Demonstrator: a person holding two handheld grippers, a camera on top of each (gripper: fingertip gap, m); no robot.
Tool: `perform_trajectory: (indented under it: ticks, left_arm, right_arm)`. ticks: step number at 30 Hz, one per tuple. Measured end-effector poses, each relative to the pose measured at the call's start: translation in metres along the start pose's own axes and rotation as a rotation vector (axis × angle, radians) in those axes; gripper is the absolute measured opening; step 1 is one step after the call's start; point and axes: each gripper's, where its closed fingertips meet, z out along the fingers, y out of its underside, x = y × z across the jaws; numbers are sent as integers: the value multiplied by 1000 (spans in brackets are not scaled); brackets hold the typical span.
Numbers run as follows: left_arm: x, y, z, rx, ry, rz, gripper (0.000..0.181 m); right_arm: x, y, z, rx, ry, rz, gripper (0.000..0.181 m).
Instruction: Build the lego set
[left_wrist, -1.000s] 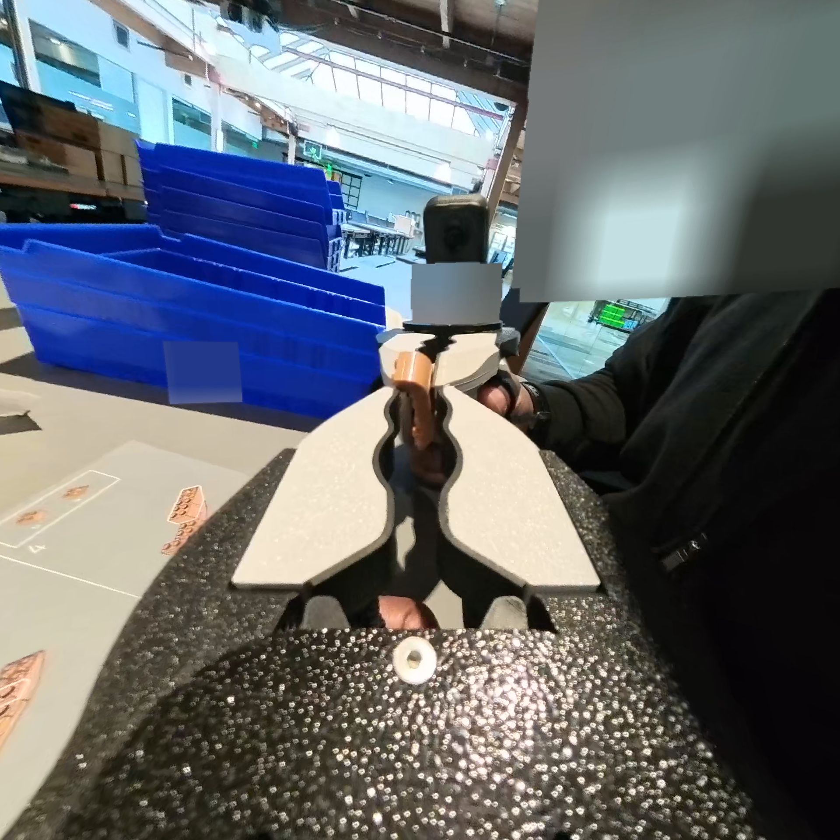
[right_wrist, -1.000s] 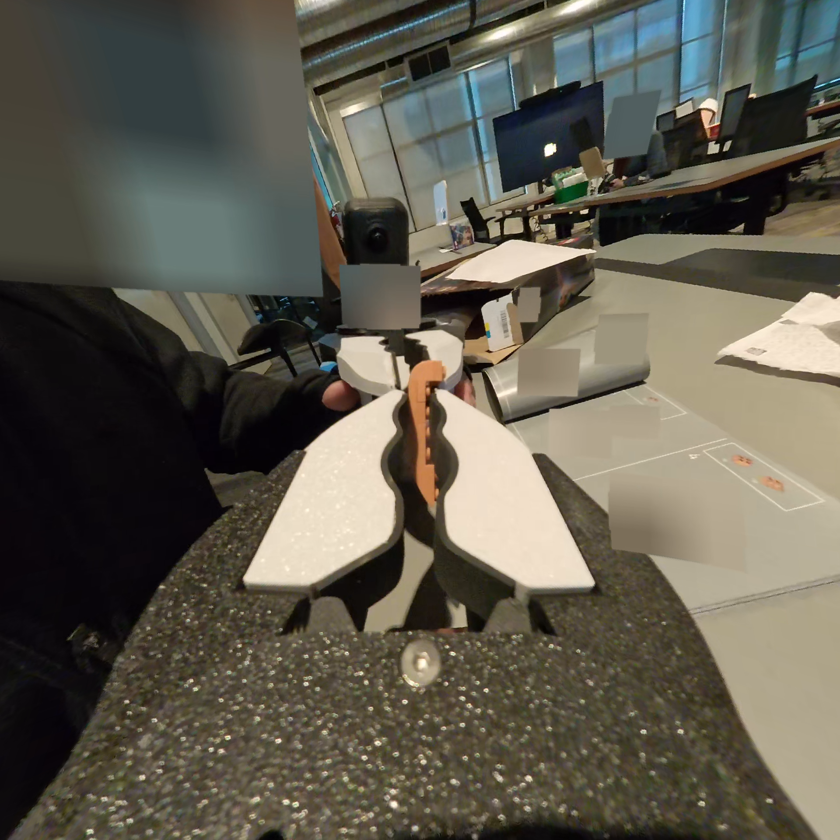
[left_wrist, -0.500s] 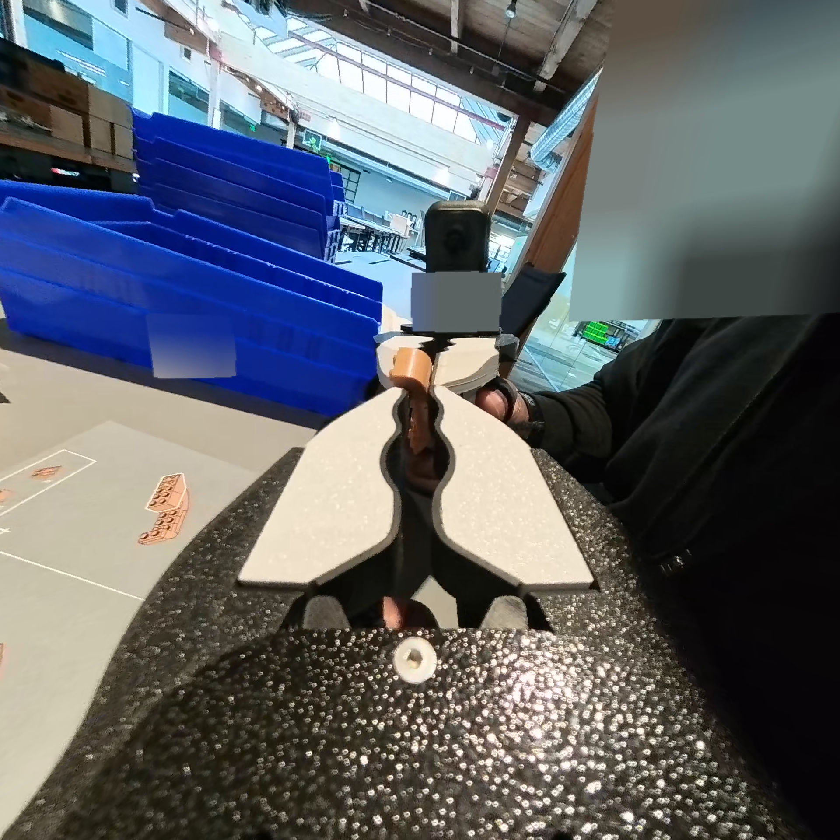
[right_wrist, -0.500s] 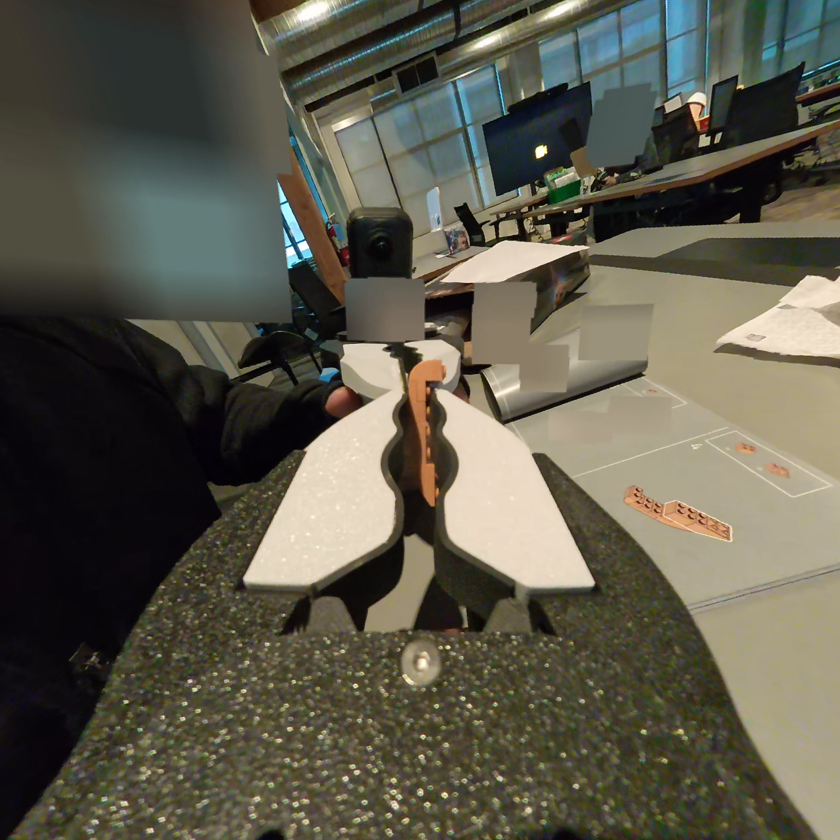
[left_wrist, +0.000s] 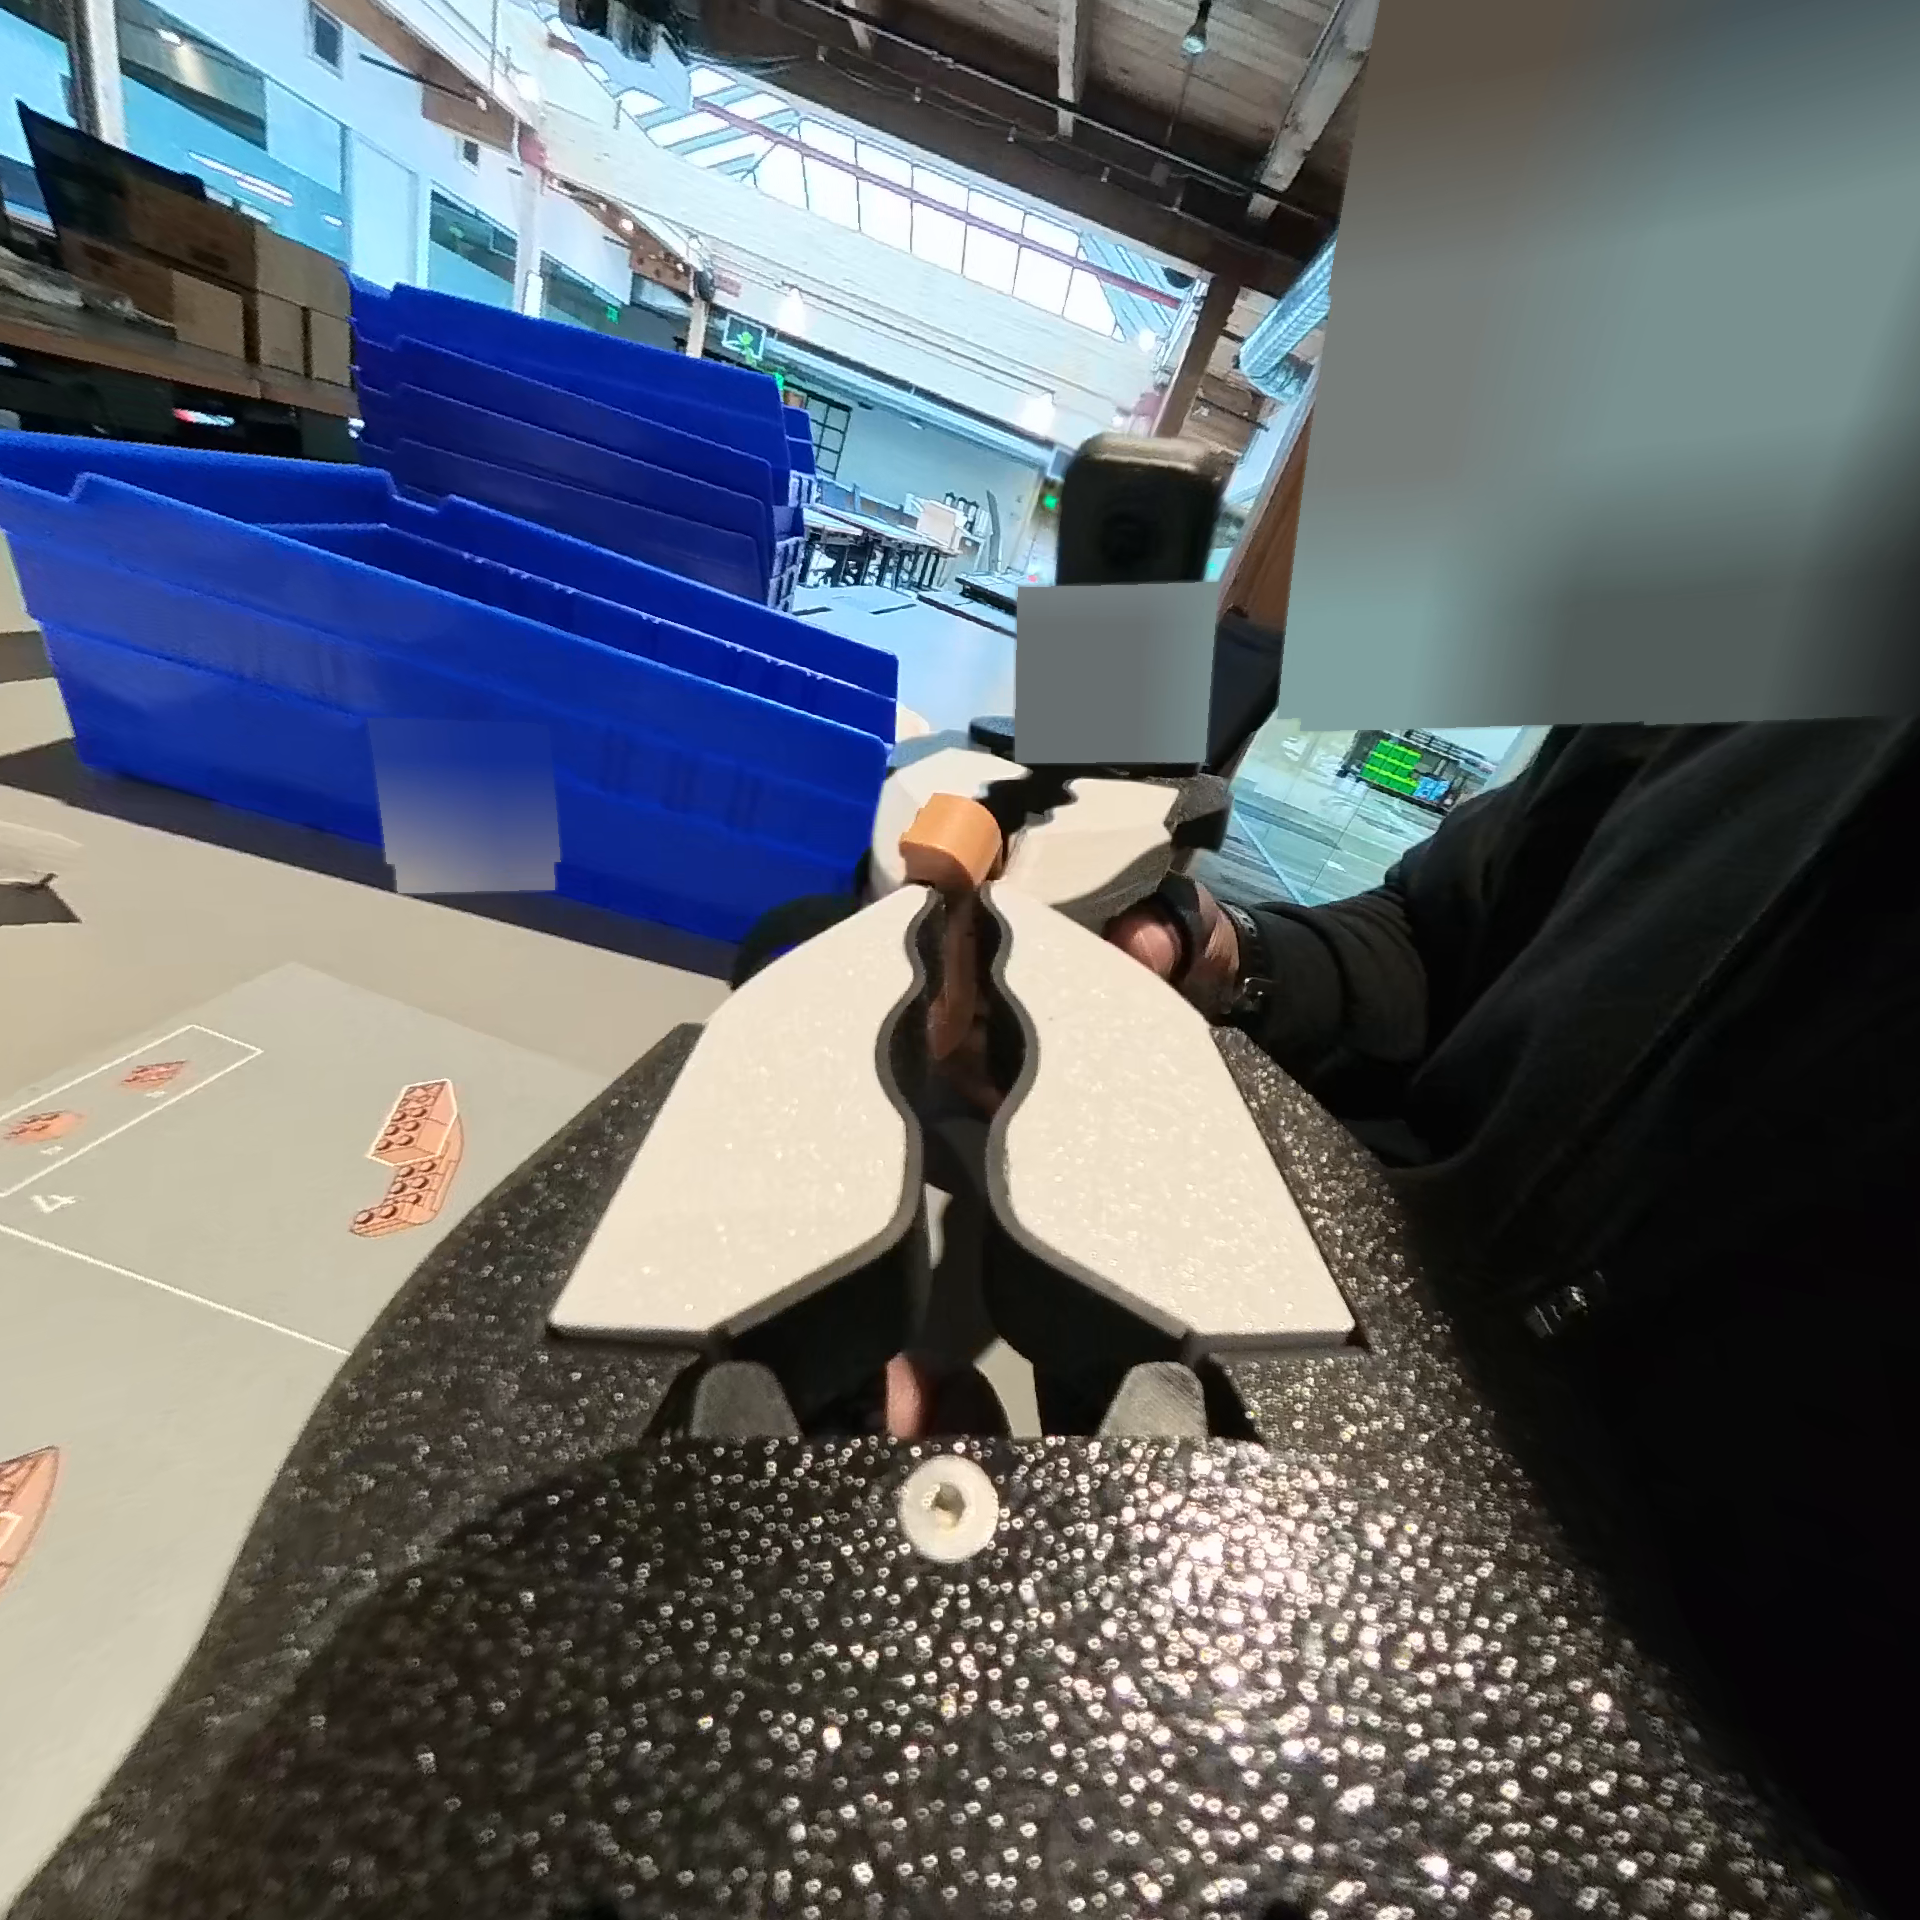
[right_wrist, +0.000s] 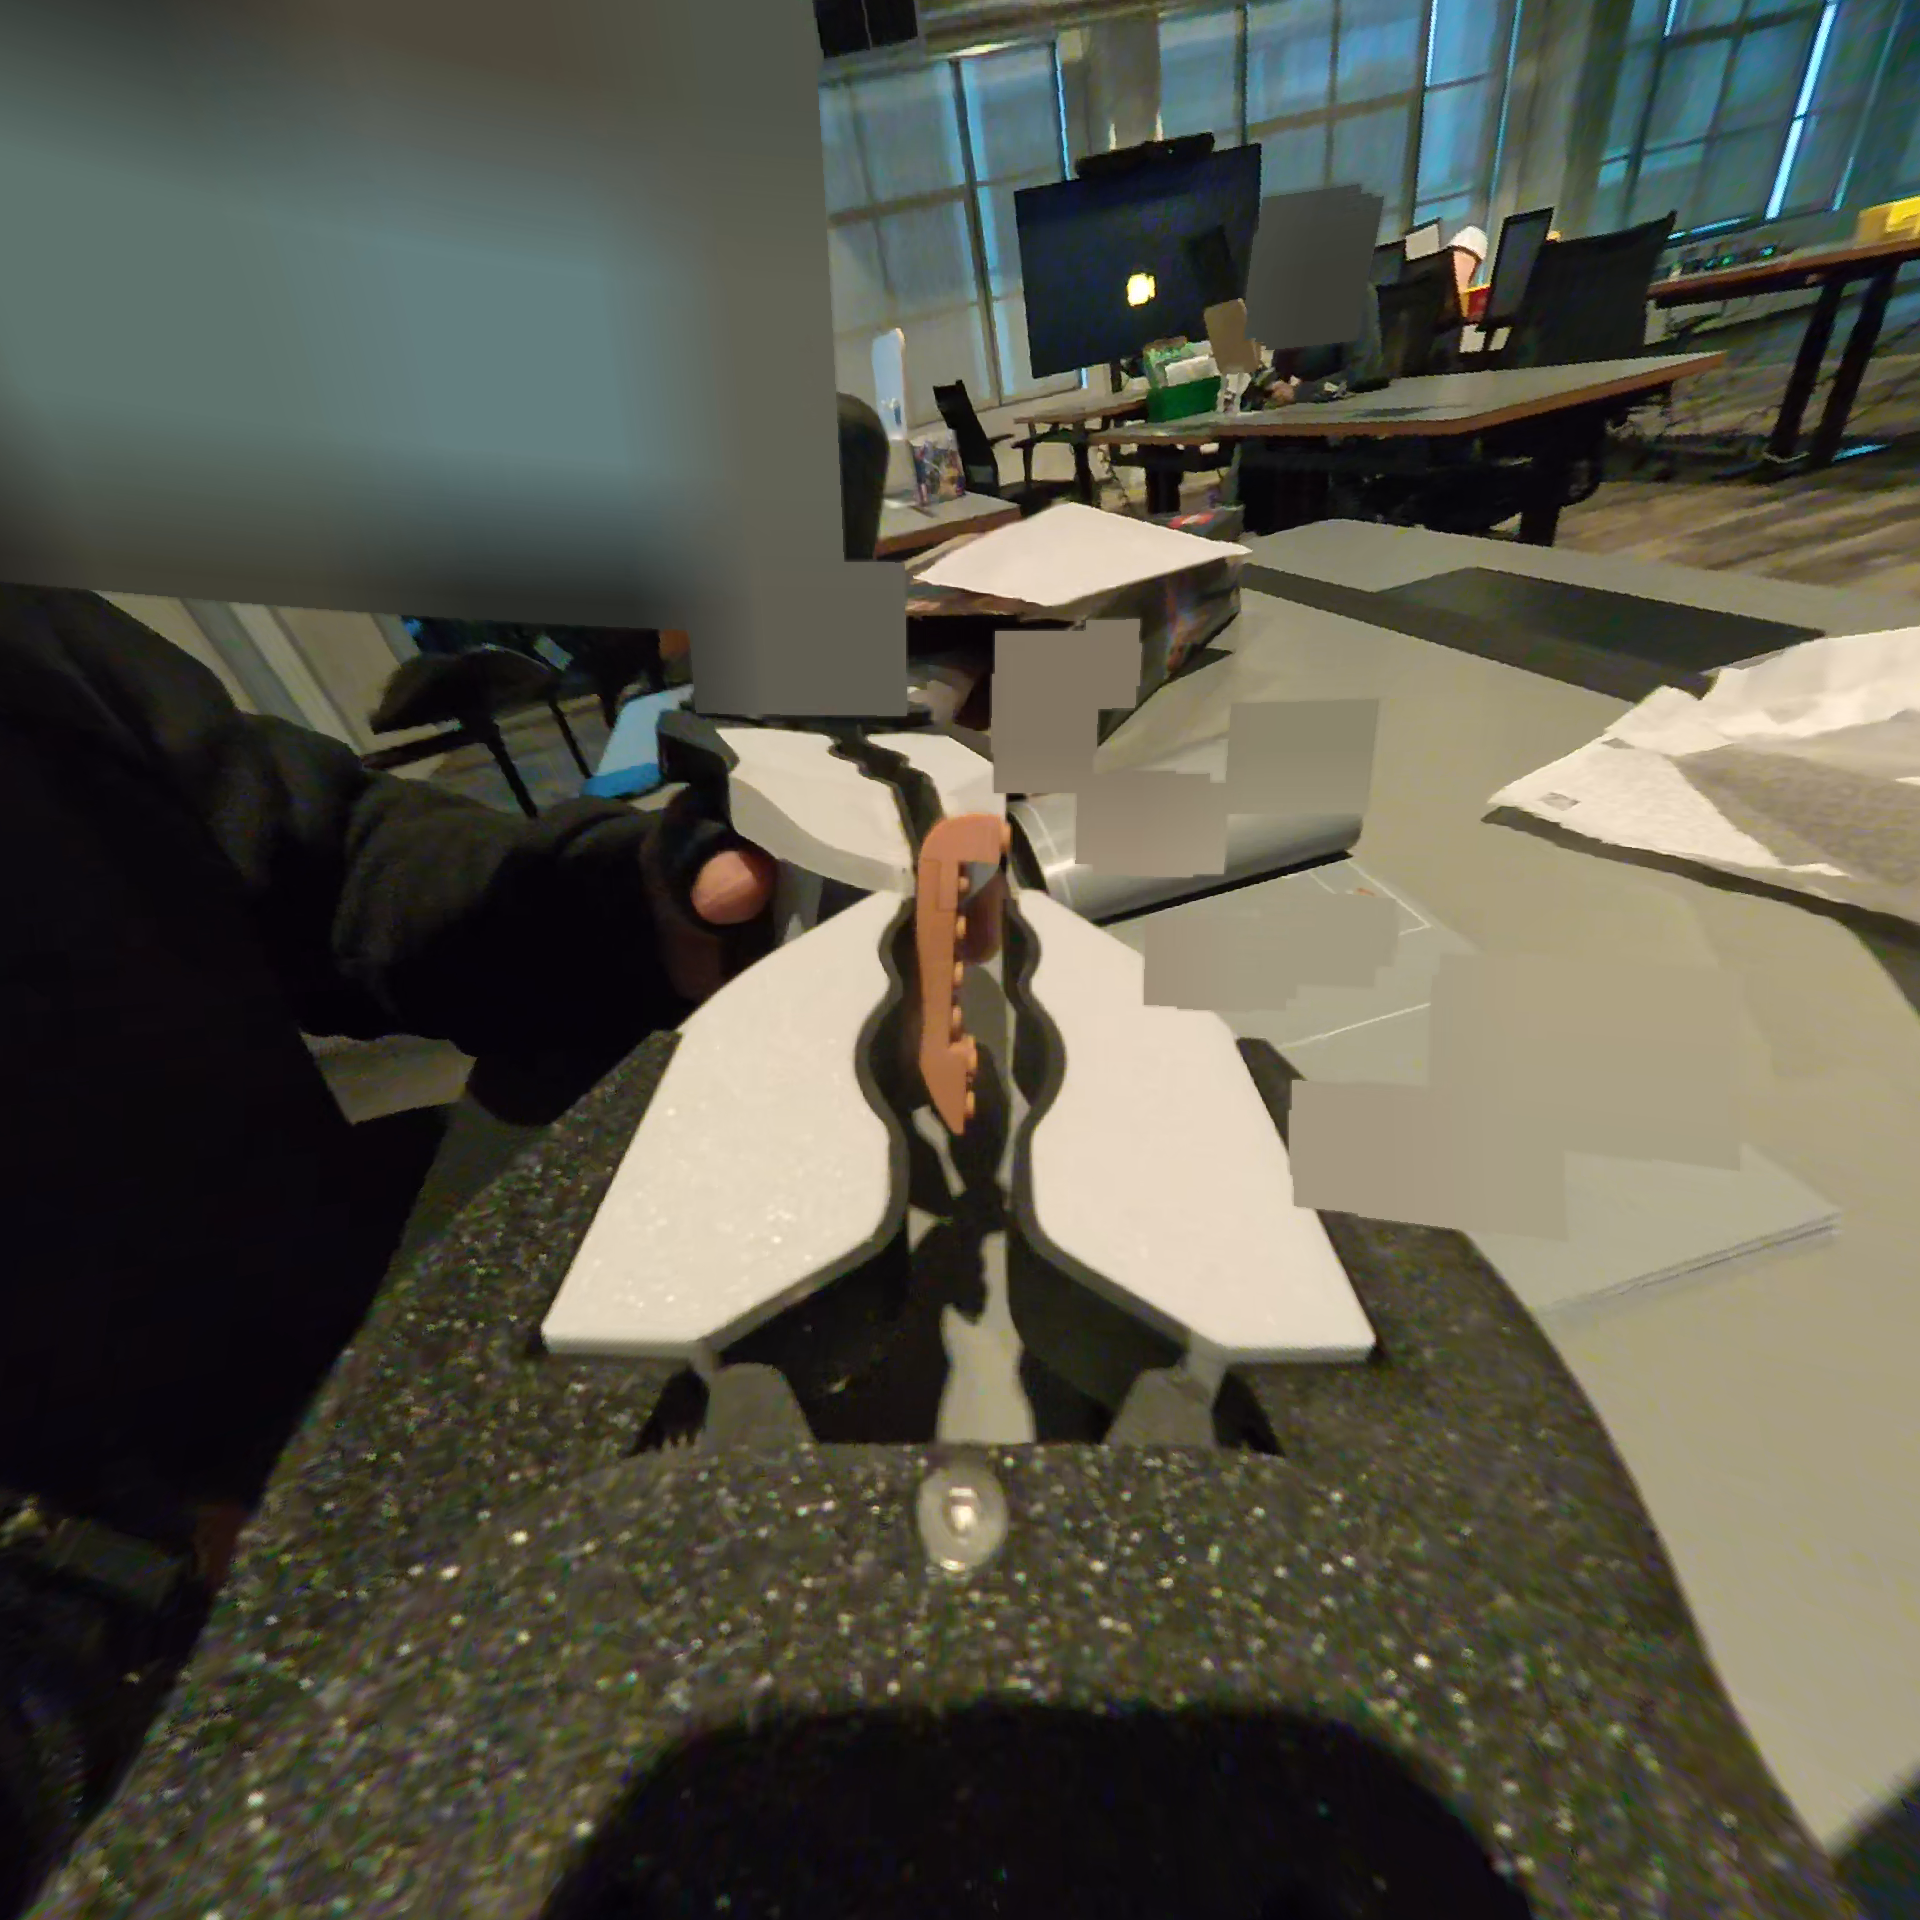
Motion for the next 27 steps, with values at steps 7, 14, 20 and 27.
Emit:
perform_trajectory:
  ticks: [7, 14, 20, 27]
  left_arm:
    - [3, -10, -5, 76, 12, 67, 5]
    - [10, -20, -8, 188, -6, 281, 4]
    - [15, -19, -2, 203, 9, 330, 4]
    - [16, -17, 1, 189, 6, 351, 0]
  right_arm:
    - [-1, -10, -4, -22, 87, -177, 18]
    - [-10, -24, -12, 0, 156, -373, 13]
    - [-13, -22, -15, -20, 172, -433, 14]
    - [-16, -21, -13, -17, 137, -393, 15]
